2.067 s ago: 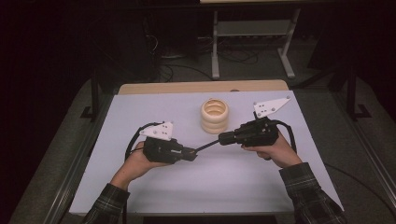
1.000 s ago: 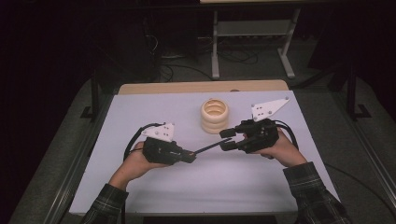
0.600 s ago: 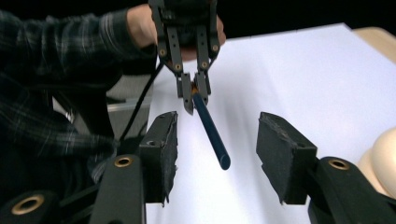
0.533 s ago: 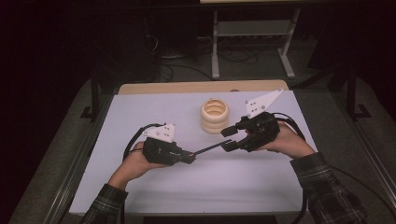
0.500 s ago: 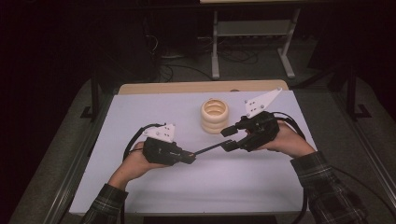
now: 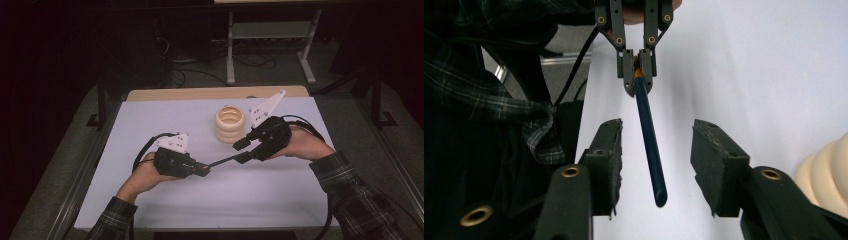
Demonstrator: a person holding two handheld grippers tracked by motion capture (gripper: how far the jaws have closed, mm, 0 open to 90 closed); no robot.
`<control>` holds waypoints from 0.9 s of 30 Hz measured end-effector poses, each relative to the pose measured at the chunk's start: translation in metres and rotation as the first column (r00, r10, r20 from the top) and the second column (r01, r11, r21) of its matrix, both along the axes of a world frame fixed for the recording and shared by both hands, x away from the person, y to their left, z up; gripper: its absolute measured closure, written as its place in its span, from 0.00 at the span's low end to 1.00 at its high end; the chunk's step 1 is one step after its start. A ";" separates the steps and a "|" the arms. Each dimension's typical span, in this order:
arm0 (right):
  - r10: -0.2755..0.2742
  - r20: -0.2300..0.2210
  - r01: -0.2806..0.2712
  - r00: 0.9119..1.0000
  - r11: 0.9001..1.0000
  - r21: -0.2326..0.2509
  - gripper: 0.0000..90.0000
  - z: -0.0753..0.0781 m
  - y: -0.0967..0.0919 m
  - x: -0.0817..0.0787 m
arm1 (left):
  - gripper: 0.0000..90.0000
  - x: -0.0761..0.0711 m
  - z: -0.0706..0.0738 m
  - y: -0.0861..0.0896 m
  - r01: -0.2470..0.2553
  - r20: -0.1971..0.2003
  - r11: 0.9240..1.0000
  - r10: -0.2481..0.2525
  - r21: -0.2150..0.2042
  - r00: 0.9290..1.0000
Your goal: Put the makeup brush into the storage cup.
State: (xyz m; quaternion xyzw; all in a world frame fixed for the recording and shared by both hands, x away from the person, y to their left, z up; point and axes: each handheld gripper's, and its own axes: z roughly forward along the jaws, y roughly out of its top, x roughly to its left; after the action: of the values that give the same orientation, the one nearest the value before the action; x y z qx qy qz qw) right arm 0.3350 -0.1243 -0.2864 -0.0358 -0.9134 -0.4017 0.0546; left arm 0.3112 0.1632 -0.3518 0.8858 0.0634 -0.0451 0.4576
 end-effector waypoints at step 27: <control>0.059 0.012 -0.057 0.998 0.992 -0.114 0.85 -0.002 0.019 -0.001 | 0.94 0.000 0.001 -0.001 0.004 0.003 1.000 -0.004 0.003 1.000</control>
State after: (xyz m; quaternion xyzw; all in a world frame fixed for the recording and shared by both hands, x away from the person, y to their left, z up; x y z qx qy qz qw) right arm 0.3345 -0.1050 -0.2884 -0.0090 -0.9358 -0.3477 0.0571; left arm 0.3108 0.1622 -0.3509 0.8867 0.0611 -0.0447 0.4561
